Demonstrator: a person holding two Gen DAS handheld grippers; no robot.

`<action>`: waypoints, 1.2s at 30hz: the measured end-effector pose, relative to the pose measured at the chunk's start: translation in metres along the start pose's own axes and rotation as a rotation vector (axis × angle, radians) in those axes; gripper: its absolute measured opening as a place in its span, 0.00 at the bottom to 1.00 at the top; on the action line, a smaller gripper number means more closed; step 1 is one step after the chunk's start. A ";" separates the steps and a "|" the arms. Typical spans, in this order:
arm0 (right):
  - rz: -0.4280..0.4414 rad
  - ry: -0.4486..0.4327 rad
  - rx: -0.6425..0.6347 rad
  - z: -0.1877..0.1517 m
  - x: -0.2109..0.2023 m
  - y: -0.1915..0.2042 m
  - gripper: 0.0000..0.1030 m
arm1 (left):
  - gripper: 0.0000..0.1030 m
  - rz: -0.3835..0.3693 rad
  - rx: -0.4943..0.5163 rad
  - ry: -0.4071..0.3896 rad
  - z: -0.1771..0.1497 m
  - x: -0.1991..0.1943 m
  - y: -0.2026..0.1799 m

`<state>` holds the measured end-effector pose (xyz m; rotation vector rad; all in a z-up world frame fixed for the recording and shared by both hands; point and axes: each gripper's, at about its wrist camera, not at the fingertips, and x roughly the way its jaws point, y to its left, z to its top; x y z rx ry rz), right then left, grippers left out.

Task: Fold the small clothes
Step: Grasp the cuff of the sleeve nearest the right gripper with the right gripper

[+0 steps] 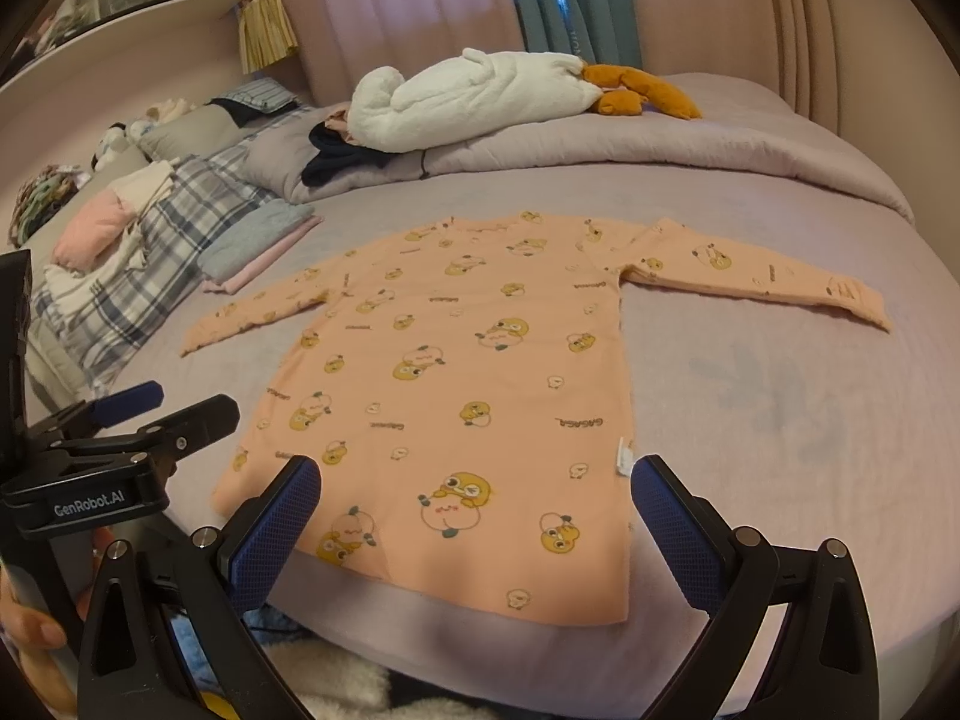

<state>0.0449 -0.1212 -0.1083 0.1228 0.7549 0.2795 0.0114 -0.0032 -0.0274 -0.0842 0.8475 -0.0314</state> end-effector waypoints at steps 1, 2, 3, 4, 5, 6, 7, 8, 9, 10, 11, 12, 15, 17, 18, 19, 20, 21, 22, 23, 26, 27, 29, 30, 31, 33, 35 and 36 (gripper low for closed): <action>-0.003 0.002 0.006 0.000 0.002 -0.003 0.99 | 1.00 -0.011 -0.009 0.006 0.000 0.002 0.001; -0.005 0.005 0.013 -0.001 0.003 -0.006 0.99 | 1.00 -0.021 -0.019 0.013 0.000 0.006 0.002; -0.006 0.010 0.025 -0.001 0.006 -0.010 0.99 | 1.00 -0.033 -0.031 0.020 0.000 0.010 0.003; -0.004 0.015 0.038 -0.001 0.008 -0.013 0.99 | 1.00 -0.042 -0.041 0.027 0.000 0.013 0.004; 0.004 0.019 0.053 -0.002 0.010 -0.018 0.99 | 1.00 -0.057 -0.055 0.036 0.000 0.018 0.006; 0.019 0.024 0.074 -0.003 0.012 -0.024 0.99 | 1.00 -0.082 -0.074 0.048 -0.001 0.023 0.008; 0.038 0.027 0.099 -0.003 0.014 -0.030 0.99 | 1.00 -0.110 -0.095 0.062 -0.001 0.028 0.010; 0.064 0.027 0.134 -0.004 0.016 -0.041 0.99 | 1.00 -0.135 -0.116 0.078 -0.002 0.035 0.013; 0.083 0.026 0.167 -0.005 0.019 -0.052 0.99 | 1.00 -0.155 -0.133 0.098 -0.002 0.041 0.015; 0.092 0.026 0.210 -0.006 0.022 -0.065 0.99 | 1.00 -0.169 -0.146 0.121 -0.003 0.049 0.017; 0.089 0.021 0.248 -0.008 0.024 -0.078 0.99 | 1.00 -0.178 -0.156 0.141 -0.004 0.055 0.018; 0.073 0.017 0.282 -0.009 0.026 -0.090 0.99 | 1.00 -0.188 -0.163 0.155 -0.004 0.059 0.019; 0.010 -0.006 0.411 -0.014 0.030 -0.140 0.99 | 1.00 -0.221 -0.181 0.180 -0.003 0.071 0.021; -0.011 -0.022 0.480 -0.013 0.031 -0.166 0.99 | 1.00 -0.228 -0.190 0.190 -0.003 0.077 0.023; -0.023 -0.037 0.517 -0.014 0.032 -0.182 0.99 | 1.00 -0.232 -0.195 0.199 -0.002 0.081 0.024; -0.037 -0.050 0.547 -0.014 0.032 -0.194 0.99 | 1.00 -0.235 -0.199 0.206 -0.001 0.085 0.025; -0.049 -0.067 0.584 -0.014 0.033 -0.209 0.99 | 1.00 -0.239 -0.203 0.214 0.000 0.089 0.025; -0.051 -0.075 0.609 -0.014 0.034 -0.218 0.99 | 1.00 -0.241 -0.202 0.220 0.001 0.092 0.025; -0.048 -0.084 0.638 -0.013 0.035 -0.229 0.99 | 1.00 -0.238 -0.197 0.225 0.002 0.095 0.024; -0.035 -0.099 0.673 -0.011 0.037 -0.241 0.99 | 1.00 -0.234 -0.190 0.230 0.003 0.098 0.023; -0.012 -0.125 0.746 -0.005 0.045 -0.265 0.99 | 1.00 -0.241 -0.178 0.245 0.007 0.109 0.022; -0.007 -0.131 0.760 -0.003 0.049 -0.270 0.99 | 1.00 -0.244 -0.175 0.249 0.009 0.112 0.022; 0.006 -0.150 0.802 0.006 0.057 -0.284 0.99 | 1.00 -0.243 -0.169 0.254 0.014 0.119 0.021; 0.018 -0.163 0.810 0.010 0.060 -0.291 0.99 | 1.00 -0.241 -0.166 0.256 0.017 0.123 0.020; 0.022 -0.174 0.825 0.015 0.063 -0.296 0.99 | 1.00 -0.239 -0.162 0.257 0.020 0.125 0.019; 0.028 -0.192 0.869 0.024 0.071 -0.308 0.99 | 1.00 -0.234 -0.157 0.257 0.024 0.131 0.018; 0.035 -0.208 0.911 0.031 0.079 -0.325 0.99 | 1.00 -0.233 -0.152 0.256 0.029 0.136 0.017; 0.030 -0.218 0.942 0.035 0.083 -0.333 0.99 | 1.00 -0.231 -0.148 0.255 0.030 0.138 0.016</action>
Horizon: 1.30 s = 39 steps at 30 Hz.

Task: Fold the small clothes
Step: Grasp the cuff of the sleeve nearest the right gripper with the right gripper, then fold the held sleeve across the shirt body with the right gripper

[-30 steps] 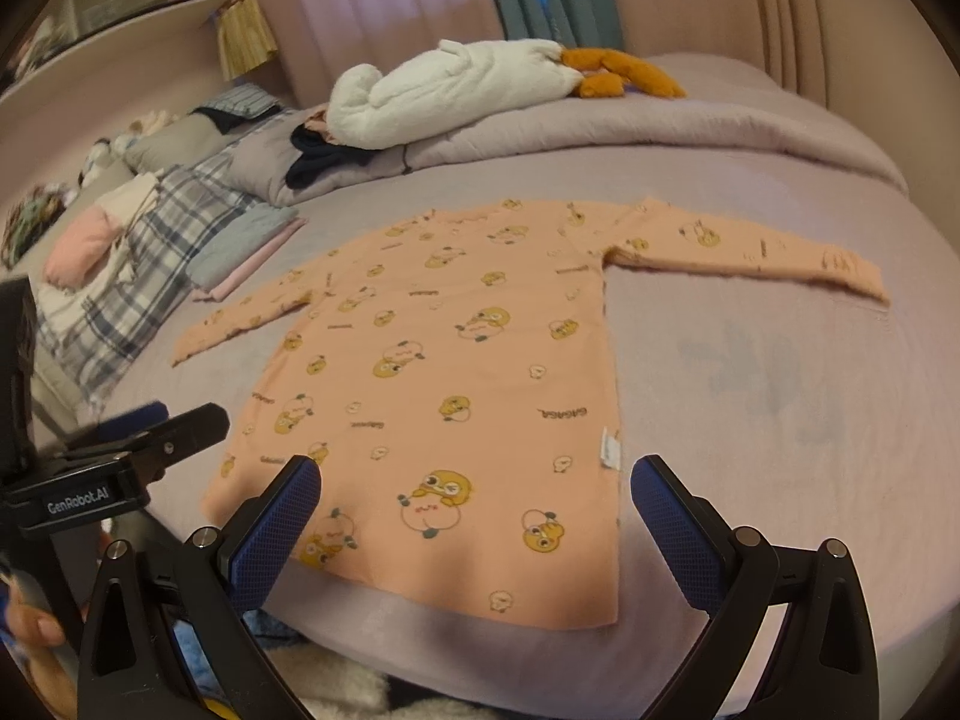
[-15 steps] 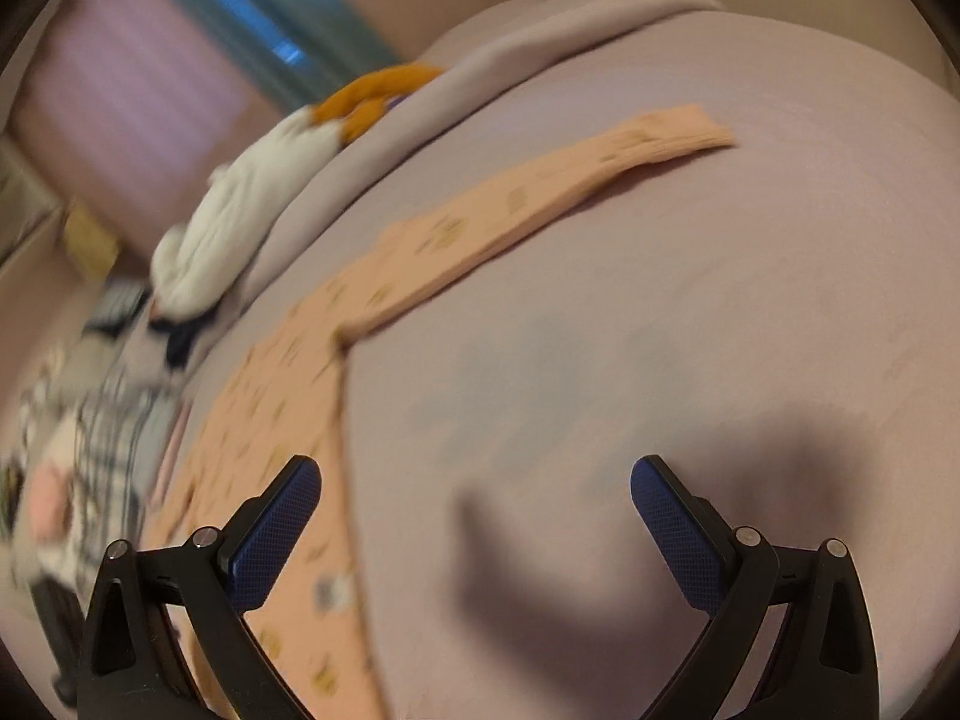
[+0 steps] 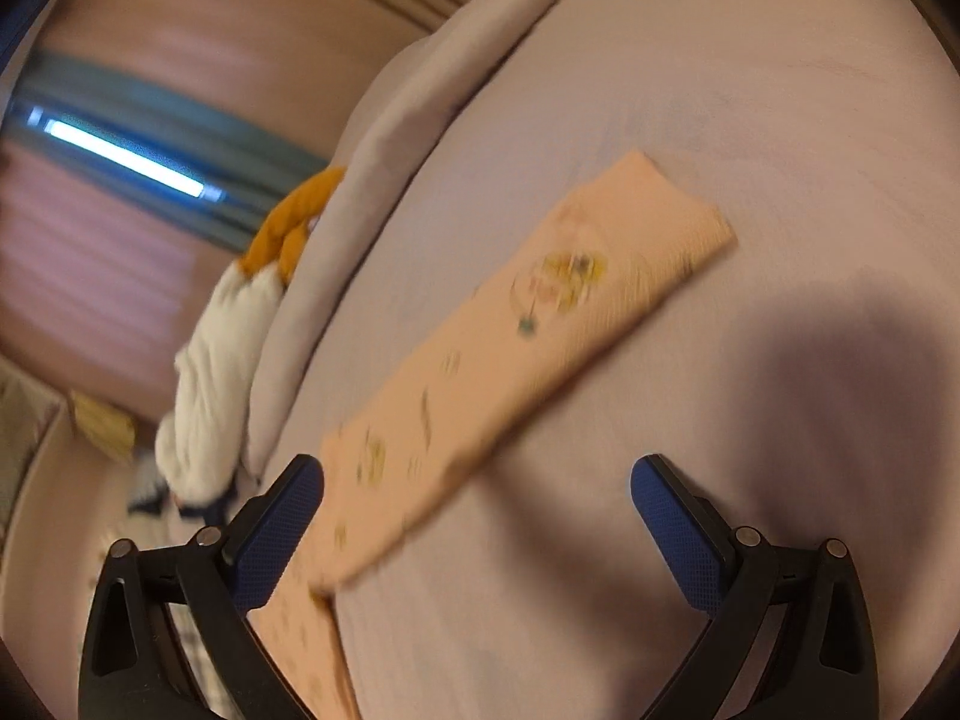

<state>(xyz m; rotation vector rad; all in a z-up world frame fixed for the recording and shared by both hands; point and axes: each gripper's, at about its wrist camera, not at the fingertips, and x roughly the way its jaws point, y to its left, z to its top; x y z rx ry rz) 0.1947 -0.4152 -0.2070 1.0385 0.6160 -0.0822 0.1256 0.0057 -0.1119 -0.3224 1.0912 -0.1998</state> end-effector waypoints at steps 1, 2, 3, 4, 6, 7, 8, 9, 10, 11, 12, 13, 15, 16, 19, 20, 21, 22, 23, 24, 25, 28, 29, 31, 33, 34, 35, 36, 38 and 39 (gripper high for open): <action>0.004 -0.010 0.013 0.004 0.000 -0.002 0.99 | 1.00 0.005 0.004 -0.001 0.002 0.002 -0.001; 0.011 -0.026 0.033 0.010 0.002 -0.002 0.99 | 1.00 0.010 0.008 0.000 0.003 0.004 -0.001; 0.015 -0.038 0.047 0.013 0.003 -0.003 0.99 | 1.00 0.013 0.011 0.001 0.005 0.006 -0.001; 0.018 -0.048 0.063 0.018 0.004 -0.005 0.97 | 1.00 0.013 0.012 0.004 0.006 0.008 -0.001; 0.003 -0.072 0.085 0.025 0.004 -0.008 0.70 | 1.00 0.013 0.008 0.010 0.009 0.012 0.000; -0.011 -0.072 0.089 0.027 0.006 -0.010 0.61 | 1.00 0.013 0.006 0.012 0.011 0.014 0.001; -0.022 -0.061 0.096 0.028 0.009 -0.013 0.43 | 1.00 0.013 0.004 0.013 0.012 0.016 0.002; -0.020 -0.039 0.118 0.028 0.013 -0.019 0.22 | 1.00 0.013 0.003 0.014 0.013 0.017 0.003; -0.013 -0.026 0.134 0.027 0.016 -0.022 0.14 | 1.00 0.011 0.001 0.014 0.014 0.017 0.004; 0.004 -0.009 0.158 0.025 0.018 -0.028 0.10 | 1.00 0.009 -0.002 0.011 0.016 0.017 0.006; 0.012 -0.008 0.166 0.023 0.018 -0.028 0.09 | 1.00 0.008 -0.004 0.009 0.017 0.016 0.007; 0.018 -0.013 0.161 0.022 0.016 -0.027 0.09 | 1.00 0.008 -0.006 0.004 0.018 0.015 0.009; 0.010 -0.021 0.115 0.020 0.011 -0.013 0.08 | 1.00 0.010 -0.012 -0.006 0.020 0.013 0.013; 0.017 -0.020 0.082 0.020 0.002 -0.008 0.08 | 1.00 0.014 -0.017 -0.012 0.020 0.010 0.016; 0.027 -0.010 -0.051 0.017 -0.012 0.036 0.08 | 1.00 0.013 -0.037 -0.031 0.020 0.003 0.028; 0.032 -0.002 -0.115 0.012 -0.015 0.062 0.08 | 1.00 0.011 -0.044 -0.040 0.019 -0.001 0.032; 0.033 0.004 -0.161 0.010 -0.013 0.084 0.08 | 1.00 0.008 -0.049 -0.047 0.018 -0.005 0.036; 0.032 0.011 -0.213 0.005 -0.013 0.108 0.08 | 1.00 0.005 -0.054 -0.058 0.016 -0.010 0.040; 0.036 0.020 -0.271 -0.003 -0.013 0.138 0.08 | 1.00 0.006 -0.057 -0.070 0.014 -0.016 0.045; 0.042 0.029 -0.308 -0.006 -0.007 0.162 0.08 | 1.00 0.011 -0.058 -0.084 0.012 -0.021 0.049; 0.049 0.039 -0.347 -0.011 -0.007 0.185 0.08 | 1.00 0.017 -0.058 -0.098 0.009 -0.026 0.053; 0.067 0.071 -0.471 -0.037 0.005 0.258 0.08 | 1.00 0.029 -0.069 -0.140 0.002 -0.044 0.068; 0.064 0.073 -0.517 -0.051 0.009 0.280 0.08 | 1.00 0.029 -0.074 -0.152 0.000 -0.049 0.073; 0.058 0.082 -0.614 -0.079 0.024 0.323 0.08 | 1.00 0.035 -0.086 -0.170 -0.003 -0.057 0.084; 0.042 0.094 -0.716 -0.116 0.042 0.358 0.08 | 1.00 0.044 -0.098 -0.183 -0.005 -0.063 0.096; 0.034 0.107 -0.758 -0.132 0.053 0.371 0.08 | 1.00 0.046 -0.105 -0.187 -0.005 -0.066 0.102; 0.026 0.125 -0.799 -0.150 0.068 0.384 0.08 | 1.00 0.047 -0.114 -0.191 -0.006 -0.068 0.108; 0.007 0.139 -0.852 -0.170 0.081 0.394 0.08 | 1.00 0.047 -0.125 -0.194 -0.007 -0.069 0.113; -0.052 0.161 -0.982 -0.218 0.111 0.405 0.08 | 1.00 0.046 -0.147 -0.199 -0.007 -0.072 0.124; -0.075 0.178 -1.032 -0.237 0.121 0.407 0.08 | 1.00 0.046 -0.155 -0.201 -0.007 -0.073 0.129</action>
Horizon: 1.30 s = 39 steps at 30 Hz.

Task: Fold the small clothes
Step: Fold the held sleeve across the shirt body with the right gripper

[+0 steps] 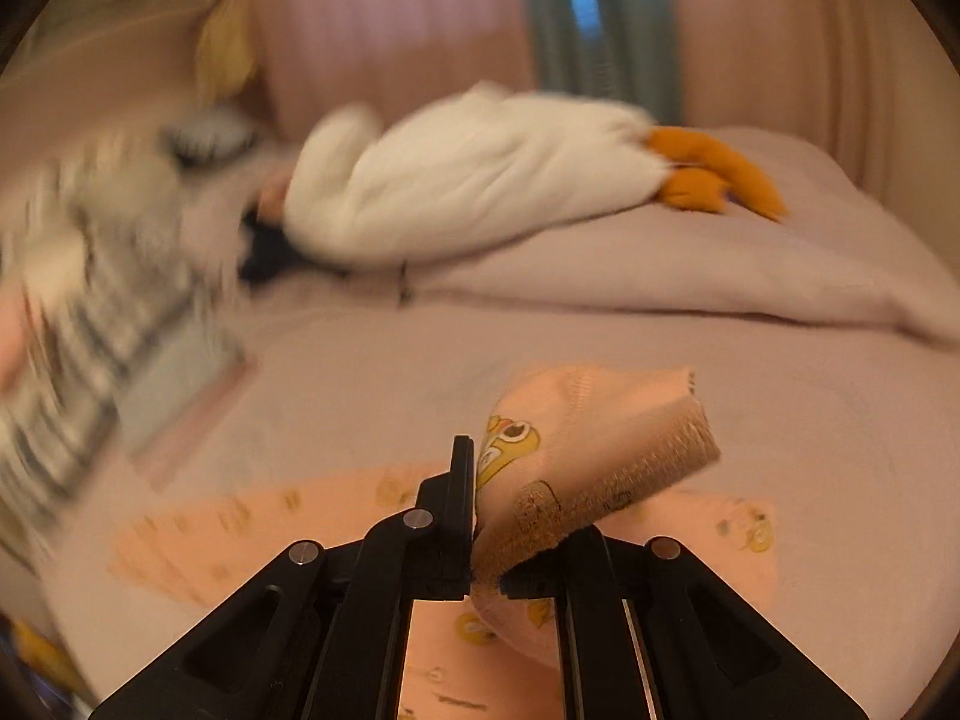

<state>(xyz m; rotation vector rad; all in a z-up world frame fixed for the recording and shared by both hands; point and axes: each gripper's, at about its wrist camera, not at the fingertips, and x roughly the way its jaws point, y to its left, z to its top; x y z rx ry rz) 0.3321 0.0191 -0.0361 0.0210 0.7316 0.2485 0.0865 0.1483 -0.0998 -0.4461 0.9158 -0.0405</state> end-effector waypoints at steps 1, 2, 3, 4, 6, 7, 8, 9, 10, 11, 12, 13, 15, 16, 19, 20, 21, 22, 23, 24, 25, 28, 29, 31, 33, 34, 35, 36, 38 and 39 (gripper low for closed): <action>-0.017 0.025 -0.053 -0.006 0.014 0.018 0.08 | 1.00 0.001 -0.010 -0.002 0.001 -0.001 0.005; -0.032 0.049 -0.103 -0.014 0.026 0.036 0.08 | 1.00 0.002 -0.019 -0.005 0.002 -0.002 0.010; -0.047 0.077 -0.156 -0.025 0.039 0.053 0.08 | 1.00 0.003 -0.027 -0.007 0.002 -0.003 0.014; -0.062 0.099 -0.211 -0.037 0.052 0.069 0.08 | 1.00 0.004 -0.035 -0.010 0.002 -0.004 0.019; -0.097 0.128 -0.311 -0.058 0.068 0.091 0.08 | 1.00 0.008 -0.050 -0.014 0.003 -0.005 0.027; -0.114 0.135 -0.352 -0.064 0.075 0.100 0.08 | 1.00 0.010 -0.060 -0.016 0.004 -0.005 0.031; -0.138 0.144 -0.405 -0.072 0.082 0.109 0.08 | 1.00 0.008 -0.072 -0.019 0.006 -0.006 0.036; -0.147 0.157 -0.447 -0.080 0.090 0.118 0.08 | 1.00 0.005 -0.082 -0.022 0.007 -0.006 0.040; -0.147 0.175 -0.471 -0.086 0.093 0.122 0.08 | 1.00 0.001 -0.099 -0.024 0.009 -0.006 0.046; -0.143 0.198 -0.492 -0.090 0.097 0.125 0.12 | 1.00 -0.005 -0.118 -0.027 0.011 -0.007 0.052; -0.124 0.232 -0.511 -0.095 0.100 0.129 0.20 | 1.00 -0.012 -0.135 -0.031 0.013 -0.007 0.057; -0.095 0.260 -0.521 -0.097 0.099 0.129 0.25 | 1.00 -0.018 -0.160 -0.037 0.017 -0.008 0.064; -0.035 0.274 -0.531 -0.098 0.091 0.132 0.47 | 1.00 -0.032 -0.209 -0.051 0.024 -0.009 0.076; -0.003 0.273 -0.530 -0.096 0.086 0.133 0.52 | 1.00 -0.044 -0.239 -0.060 0.029 -0.010 0.082; 0.197 0.281 -0.441 -0.088 0.063 0.122 0.62 | 1.00 -0.090 -0.336 -0.082 0.043 -0.010 0.105; 0.262 0.271 -0.380 -0.079 0.054 0.112 0.62 | 1.00 -0.112 -0.372 -0.097 0.048 -0.011 0.114; 0.301 0.259 -0.329 -0.075 0.048 0.103 0.62 | 1.00 -0.122 -0.397 -0.104 0.052 -0.012 0.119; 0.337 0.246 -0.270 -0.071 0.044 0.094 0.62 | 1.00 -0.123 -0.425 -0.108 0.055 -0.013 0.125; 0.384 0.230 -0.182 -0.065 0.042 0.079 0.62 | 1.00 -0.129 -0.447 -0.113 0.058 -0.013 0.131; 0.417 0.218 -0.110 -0.064 0.042 0.069 0.62 | 1.00 -0.138 -0.466 -0.116 0.061 -0.014 0.137; 0.428 0.217 -0.067 -0.068 0.043 0.064 0.62 | 1.00 -0.144 -0.479 -0.118 0.064 -0.015 0.142; 0.397 0.231 0.000 -0.083 0.055 0.062 0.44 | 1.00 -0.145 -0.504 -0.122 0.070 -0.017 0.153; 0.394 0.248 0.011 -0.084 0.065 0.061 0.28 | 0.99 -0.147 -0.511 -0.125 0.072 -0.018 0.157; 0.411 0.282 0.047 -0.090 0.082 0.064 0.13 | 0.99 -0.146 -0.526 -0.140 0.076 -0.020 0.166; 0.399 0.299 0.037 -0.096 0.099 0.073 0.12 | 0.99 -0.146 -0.543 -0.162 0.080 -0.022 0.176; 0.400 0.310 0.021 -0.100 0.101 0.078 0.12 | 0.99 -0.141 -0.555 -0.171 0.082 -0.022 0.179; 0.407 0.322 0.001 -0.103 0.100 0.082 0.12 | 0.99 -0.142 -0.567 -0.179 0.085 -0.021 0.184; 0.403 0.326 -0.048 -0.108 0.101 0.091 0.12 | 0.99 -0.147 -0.579 -0.188 0.088 -0.019 0.188; 0.394 0.304 -0.111 -0.109 0.091 0.093 0.12 | 0.99 -0.153 -0.598 -0.201 0.094 -0.015 0.196; 0.414 0.307 -0.106 -0.107 0.084 0.092 0.12 | 0.99 -0.154 -0.614 -0.204 0.096 -0.012 0.200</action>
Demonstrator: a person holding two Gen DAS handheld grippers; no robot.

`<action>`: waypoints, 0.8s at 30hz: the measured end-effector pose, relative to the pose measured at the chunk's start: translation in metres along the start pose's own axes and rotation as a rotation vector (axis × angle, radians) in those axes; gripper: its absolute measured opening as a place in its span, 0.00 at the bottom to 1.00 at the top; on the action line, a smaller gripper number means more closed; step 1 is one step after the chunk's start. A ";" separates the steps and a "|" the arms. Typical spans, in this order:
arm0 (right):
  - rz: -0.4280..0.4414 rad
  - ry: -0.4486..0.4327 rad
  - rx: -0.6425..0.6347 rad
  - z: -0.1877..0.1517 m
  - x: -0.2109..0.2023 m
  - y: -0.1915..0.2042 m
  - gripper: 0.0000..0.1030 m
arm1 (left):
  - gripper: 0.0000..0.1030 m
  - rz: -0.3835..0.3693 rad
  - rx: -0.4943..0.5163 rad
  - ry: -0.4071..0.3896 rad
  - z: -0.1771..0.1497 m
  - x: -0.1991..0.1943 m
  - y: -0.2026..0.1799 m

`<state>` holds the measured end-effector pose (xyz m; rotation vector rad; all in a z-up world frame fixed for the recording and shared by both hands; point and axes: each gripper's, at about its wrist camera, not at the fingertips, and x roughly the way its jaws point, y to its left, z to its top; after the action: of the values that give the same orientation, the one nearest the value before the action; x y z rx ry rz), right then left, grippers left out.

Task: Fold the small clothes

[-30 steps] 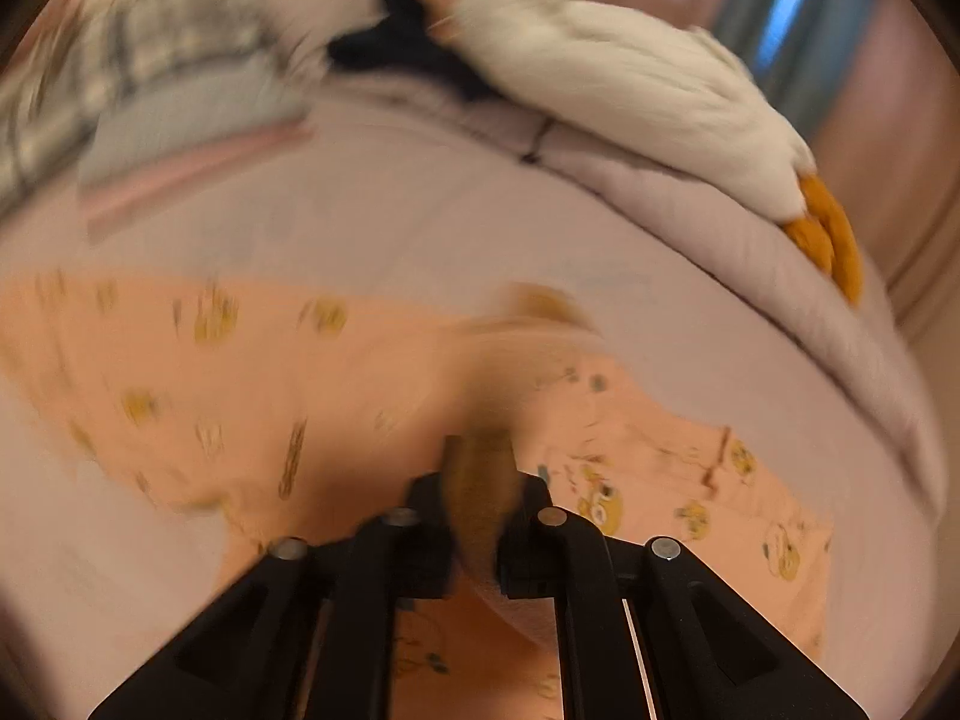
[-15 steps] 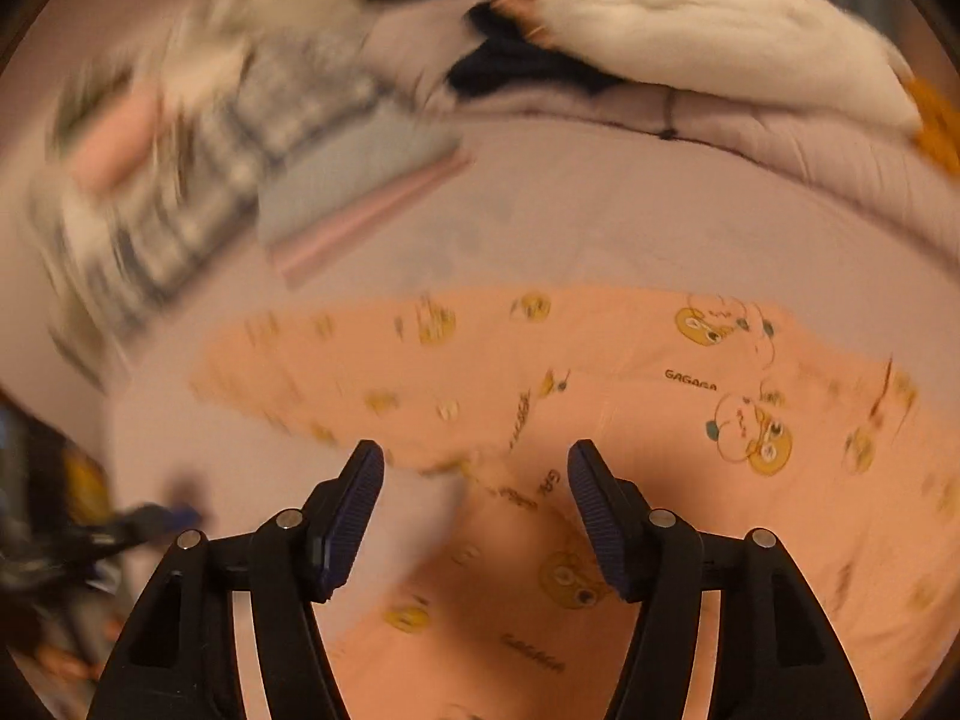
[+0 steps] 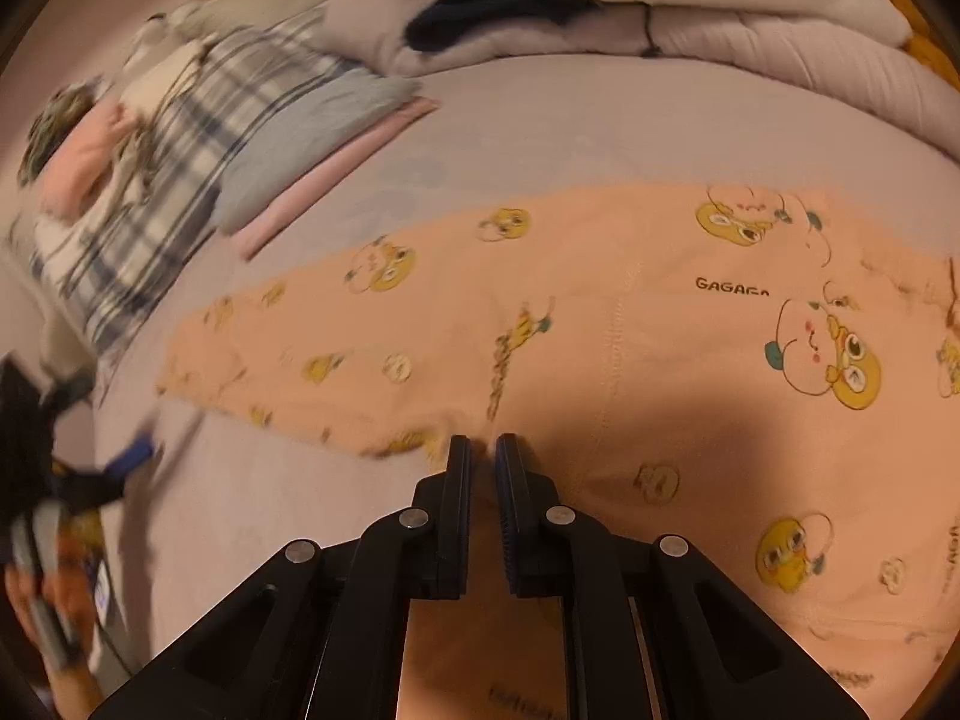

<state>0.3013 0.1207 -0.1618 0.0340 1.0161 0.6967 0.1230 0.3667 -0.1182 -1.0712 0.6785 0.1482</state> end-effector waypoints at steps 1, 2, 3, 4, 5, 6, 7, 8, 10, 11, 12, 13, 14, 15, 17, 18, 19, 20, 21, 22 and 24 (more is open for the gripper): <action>0.028 -0.003 0.010 0.000 -0.003 -0.001 0.12 | 0.99 0.001 -0.023 0.001 0.004 0.005 0.003; 0.090 -0.016 0.032 -0.004 -0.013 -0.001 0.12 | 0.99 -0.003 -0.044 -0.001 0.008 0.007 0.007; 0.131 -0.027 0.043 -0.007 -0.019 -0.002 0.12 | 0.99 -0.010 -0.072 -0.010 0.012 0.011 0.011; 0.161 -0.040 0.052 -0.012 -0.026 -0.002 0.12 | 0.99 -0.009 -0.092 -0.029 0.016 0.014 0.013; 0.183 -0.051 0.057 -0.017 -0.032 -0.003 0.12 | 0.99 -0.004 -0.096 -0.045 0.019 0.015 0.014; 0.213 -0.059 0.064 -0.023 -0.039 -0.004 0.12 | 0.99 0.007 -0.096 -0.068 0.023 0.015 0.014; 0.229 -0.063 0.068 -0.028 -0.042 -0.005 0.12 | 0.98 0.023 -0.095 -0.087 0.027 0.017 0.013; 0.245 -0.065 0.078 -0.033 -0.046 -0.008 0.12 | 0.98 0.040 -0.095 -0.102 0.031 0.019 0.012; 0.261 -0.061 0.095 -0.042 -0.054 -0.019 0.12 | 0.98 0.073 -0.102 -0.132 0.042 0.025 0.014; 0.266 -0.064 0.106 -0.045 -0.057 -0.023 0.12 | 0.98 0.083 -0.104 -0.142 0.045 0.027 0.014; 0.273 -0.064 0.112 -0.048 -0.060 -0.028 0.12 | 0.97 0.094 -0.108 -0.153 0.050 0.029 0.015; 0.278 -0.065 0.117 -0.051 -0.063 -0.031 0.12 | 0.97 0.105 -0.115 -0.163 0.054 0.030 0.014; 0.281 -0.071 0.127 -0.054 -0.067 -0.035 0.12 | 0.96 0.114 -0.118 -0.169 0.056 0.031 0.013; 0.281 -0.077 0.135 -0.056 -0.070 -0.038 0.12 | 0.92 0.133 -0.116 -0.175 0.058 0.031 0.012; 0.270 -0.088 0.147 -0.062 -0.076 -0.045 0.12 | 0.75 0.181 -0.097 -0.181 0.058 0.033 0.009; 0.264 -0.094 0.152 -0.064 -0.078 -0.046 0.12 | 0.57 0.203 -0.087 -0.177 0.057 0.035 0.008; 0.262 -0.098 0.157 -0.066 -0.082 -0.048 0.12 | 0.45 0.222 -0.081 -0.168 0.057 0.036 0.008; 0.255 -0.102 0.162 -0.069 -0.084 -0.050 0.12 | 0.17 0.229 -0.084 -0.145 0.057 0.039 0.010; 0.249 -0.106 0.167 -0.071 -0.086 -0.052 0.12 | 0.07 0.227 -0.096 -0.125 0.056 0.043 0.012; 0.247 -0.109 0.177 -0.073 -0.087 -0.055 0.12 | 0.08 0.233 -0.101 -0.123 0.055 0.043 0.013; 0.248 -0.113 0.196 -0.078 -0.091 -0.064 0.12 | 0.07 0.251 -0.089 -0.141 0.052 0.038 0.008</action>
<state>0.2427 -0.0016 -0.1555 0.3715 0.9768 0.8087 0.1729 0.4071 -0.1304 -1.0463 0.6816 0.4702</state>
